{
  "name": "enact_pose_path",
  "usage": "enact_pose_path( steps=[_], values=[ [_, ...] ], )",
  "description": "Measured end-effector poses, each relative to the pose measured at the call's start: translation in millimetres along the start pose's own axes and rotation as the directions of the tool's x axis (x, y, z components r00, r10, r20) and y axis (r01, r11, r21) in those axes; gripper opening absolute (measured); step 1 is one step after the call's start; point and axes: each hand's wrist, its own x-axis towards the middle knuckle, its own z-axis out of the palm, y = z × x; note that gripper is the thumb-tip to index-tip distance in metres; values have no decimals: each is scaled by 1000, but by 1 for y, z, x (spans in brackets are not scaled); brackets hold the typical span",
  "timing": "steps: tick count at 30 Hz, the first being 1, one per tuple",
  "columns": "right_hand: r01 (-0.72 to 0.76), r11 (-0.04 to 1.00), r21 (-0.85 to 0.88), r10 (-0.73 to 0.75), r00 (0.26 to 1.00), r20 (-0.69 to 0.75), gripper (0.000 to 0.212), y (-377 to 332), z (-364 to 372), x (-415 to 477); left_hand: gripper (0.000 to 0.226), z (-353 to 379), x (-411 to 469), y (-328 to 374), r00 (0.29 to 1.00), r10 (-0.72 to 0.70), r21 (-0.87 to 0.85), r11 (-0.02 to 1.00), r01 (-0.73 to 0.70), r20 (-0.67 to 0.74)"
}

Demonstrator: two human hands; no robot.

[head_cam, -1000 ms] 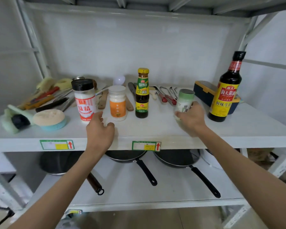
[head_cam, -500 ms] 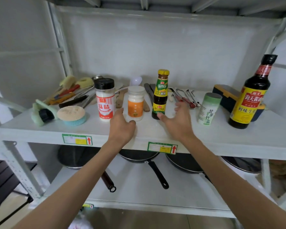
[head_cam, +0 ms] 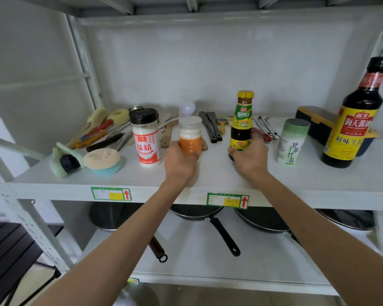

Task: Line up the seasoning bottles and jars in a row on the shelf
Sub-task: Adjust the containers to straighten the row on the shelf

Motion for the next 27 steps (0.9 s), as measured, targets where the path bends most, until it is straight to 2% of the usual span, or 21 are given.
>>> enact_pose_path(
  steps=[5, 11, 14, 16, 17, 19, 22, 25, 27],
  values=[
    [7, 1000, -29, -8, 999, -49, 53, 17, -34, 8, 43, 9, -2, 0, 1000, 6, 6, 1000, -6, 15],
    [49, 996, -81, -44, 997, 56, 50, 17, -47, 1, 50, 14, 0, 3, 996, 21, 31, 999, -23, 90],
    [14, 989, -150, -3, 997, 74, 53, 10, -48, -8, 57, 9, 3, 3, 986, 36, 27, 999, -41, 161],
    [-32, 980, -195, 35, 999, 8, 62, 4, -47, -18, 63, 2, 5, -3, 982, 39, 13, 999, -42, 184],
    [-19, 978, -207, 11, 999, -40, 64, 2, -46, -25, 65, -2, 5, -7, 983, 34, 10, 999, -36, 179],
    [89, 975, -202, -109, 990, -89, 54, -2, -38, -38, 68, -8, 6, -14, 986, 29, -3, 1000, -29, 162],
    [173, 982, -78, -166, 982, 88, 35, -16, -16, -43, 66, -10, 7, -16, 986, 52, -10, 999, -51, 157],
    [130, 991, 17, -130, 958, 256, 45, -28, 9, -34, 61, -5, 5, -14, 988, 78, -10, 997, -78, 133],
    [87, 993, 79, -106, 956, 274, 49, -27, 22, -28, 55, -3, 5, -17, 989, 88, -5, 996, -88, 118]
  ],
)
